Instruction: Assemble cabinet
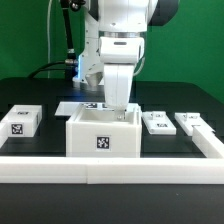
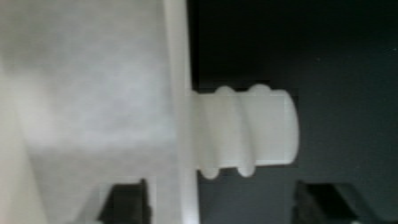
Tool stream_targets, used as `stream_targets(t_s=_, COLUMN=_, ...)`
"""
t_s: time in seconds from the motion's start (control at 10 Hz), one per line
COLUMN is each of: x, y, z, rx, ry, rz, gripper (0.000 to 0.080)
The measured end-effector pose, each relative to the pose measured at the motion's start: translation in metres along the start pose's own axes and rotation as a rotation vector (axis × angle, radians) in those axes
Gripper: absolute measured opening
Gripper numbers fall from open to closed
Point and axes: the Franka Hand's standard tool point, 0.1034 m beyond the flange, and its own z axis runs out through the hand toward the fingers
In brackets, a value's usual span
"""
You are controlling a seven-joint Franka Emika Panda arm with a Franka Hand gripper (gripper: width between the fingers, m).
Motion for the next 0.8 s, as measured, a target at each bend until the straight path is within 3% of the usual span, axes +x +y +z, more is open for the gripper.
stream_targets(t_s=0.1, x=-0.0001, y=0.0000, z=0.0000, rx=0.000, ry=0.000, rz=0.000, gripper=0.0235)
stream_targets(t_s=0.2, x=-0.0002, y=0.0000, z=0.0000, rx=0.000, ry=0.000, rz=0.000, gripper=0.0235)
stream_targets(t_s=0.3, x=-0.0002, y=0.0000, z=0.0000, rx=0.000, ry=0.000, rz=0.000, gripper=0.0069)
stream_targets(t_s=0.4, x=-0.0003, y=0.0005, z=-0.0003, rx=-0.002, ry=0.000, rz=0.001, gripper=0.0034)
stream_targets(t_s=0.8, x=-0.0003, y=0.0005, z=-0.0003, rx=-0.002, ry=0.000, rz=0.001, gripper=0.0034)
